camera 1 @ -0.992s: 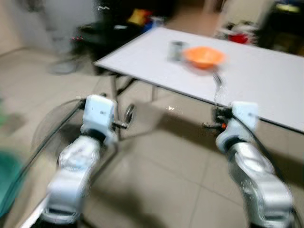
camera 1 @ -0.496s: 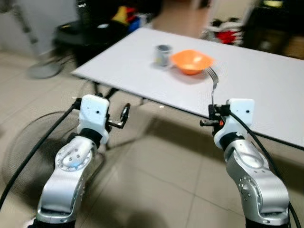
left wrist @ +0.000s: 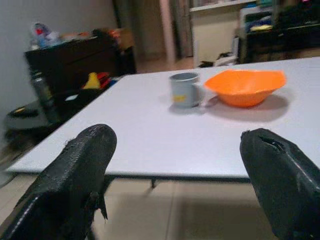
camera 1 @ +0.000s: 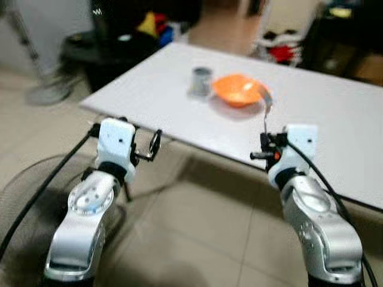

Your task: Setting the table

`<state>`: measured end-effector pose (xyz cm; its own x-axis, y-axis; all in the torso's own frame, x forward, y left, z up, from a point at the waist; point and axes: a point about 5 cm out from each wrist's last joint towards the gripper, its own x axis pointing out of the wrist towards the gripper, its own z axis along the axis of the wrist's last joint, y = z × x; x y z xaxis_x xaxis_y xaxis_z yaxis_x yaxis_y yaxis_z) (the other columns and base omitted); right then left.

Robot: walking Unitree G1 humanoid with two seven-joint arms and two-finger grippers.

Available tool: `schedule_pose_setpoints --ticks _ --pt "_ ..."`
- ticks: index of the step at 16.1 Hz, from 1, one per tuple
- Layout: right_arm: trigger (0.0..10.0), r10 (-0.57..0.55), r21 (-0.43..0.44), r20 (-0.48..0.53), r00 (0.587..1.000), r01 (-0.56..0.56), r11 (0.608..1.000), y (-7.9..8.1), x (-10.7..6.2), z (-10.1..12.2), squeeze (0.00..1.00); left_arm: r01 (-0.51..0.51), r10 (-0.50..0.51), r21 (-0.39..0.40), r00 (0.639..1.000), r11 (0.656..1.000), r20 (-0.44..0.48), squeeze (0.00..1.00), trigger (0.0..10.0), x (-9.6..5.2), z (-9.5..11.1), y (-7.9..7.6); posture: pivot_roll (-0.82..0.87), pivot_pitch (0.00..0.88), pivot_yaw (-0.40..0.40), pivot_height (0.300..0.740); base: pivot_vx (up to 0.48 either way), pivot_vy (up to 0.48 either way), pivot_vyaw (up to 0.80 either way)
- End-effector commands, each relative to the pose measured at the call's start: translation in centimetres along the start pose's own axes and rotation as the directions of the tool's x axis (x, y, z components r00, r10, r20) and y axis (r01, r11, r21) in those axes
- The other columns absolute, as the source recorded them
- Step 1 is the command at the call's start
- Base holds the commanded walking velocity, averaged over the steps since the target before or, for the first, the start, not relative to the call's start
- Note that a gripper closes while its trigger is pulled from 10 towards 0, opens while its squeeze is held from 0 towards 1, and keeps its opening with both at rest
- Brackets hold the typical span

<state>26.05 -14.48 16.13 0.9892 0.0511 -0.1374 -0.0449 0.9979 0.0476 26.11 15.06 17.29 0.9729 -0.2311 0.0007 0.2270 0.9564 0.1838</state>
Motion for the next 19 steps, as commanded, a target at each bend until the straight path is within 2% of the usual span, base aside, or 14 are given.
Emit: schedule_pose_setpoints --ticks 1,19 --pt "10.0 -0.021 0.001 0.008 1.000 0.021 1.000 -0.60 -0.09 0.21 0.00 0.026 -0.026 -0.007 1.000 1.000 0.009 0.00 10.0 0.19 0.23 -0.61 0.11 0.000 -0.005 0.740 0.360 0.000 0.00" --pt "10.0 -0.023 0.031 -0.001 1.000 0.023 0.999 -0.51 0.01 -0.03 0.00 0.064 -0.064 0.005 0.998 0.998 0.010 0.00 10.0 0.39 0.25 -0.96 0.11 0.000 0.006 0.740 0.346 0.000 0.00"
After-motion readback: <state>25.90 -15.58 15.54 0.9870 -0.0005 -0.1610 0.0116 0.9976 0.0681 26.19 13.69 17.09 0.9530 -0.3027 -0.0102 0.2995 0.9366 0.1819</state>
